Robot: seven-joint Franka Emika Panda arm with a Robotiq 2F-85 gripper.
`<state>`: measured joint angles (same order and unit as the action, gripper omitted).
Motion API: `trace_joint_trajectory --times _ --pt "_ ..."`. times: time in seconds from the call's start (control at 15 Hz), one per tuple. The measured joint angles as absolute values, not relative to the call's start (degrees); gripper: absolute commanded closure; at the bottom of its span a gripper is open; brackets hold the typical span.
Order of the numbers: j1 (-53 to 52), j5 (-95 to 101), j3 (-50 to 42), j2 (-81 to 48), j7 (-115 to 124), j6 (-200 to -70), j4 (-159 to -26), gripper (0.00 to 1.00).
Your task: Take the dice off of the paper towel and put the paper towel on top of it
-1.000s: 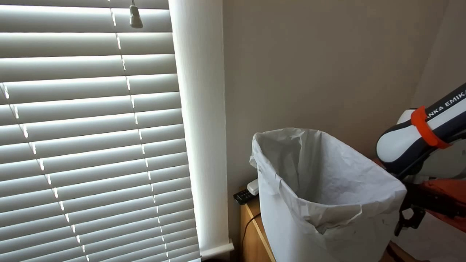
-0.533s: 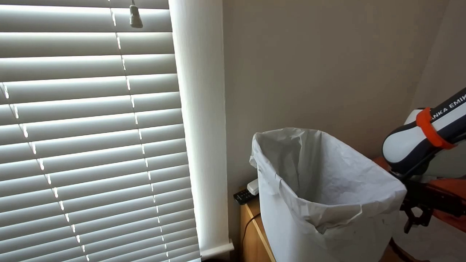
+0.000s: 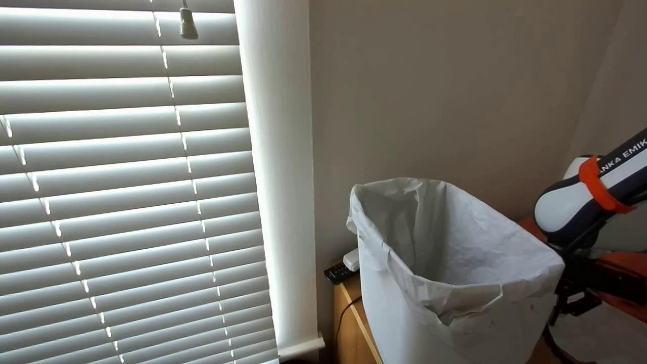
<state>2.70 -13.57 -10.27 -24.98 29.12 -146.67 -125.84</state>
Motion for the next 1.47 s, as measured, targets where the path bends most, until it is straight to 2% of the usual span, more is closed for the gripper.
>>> trace_joint_trajectory --times 0.67,1.4,1.47 --pt "2.2 -9.9 -11.0 -20.7 28.5 -146.4 -127.4 1.0" --pt "3.9 -26.5 -4.1 -11.4 16.5 -134.4 -131.0 1.0" --pt "3.9 -27.6 -4.0 -11.4 15.8 -134.4 -131.1 0.96"
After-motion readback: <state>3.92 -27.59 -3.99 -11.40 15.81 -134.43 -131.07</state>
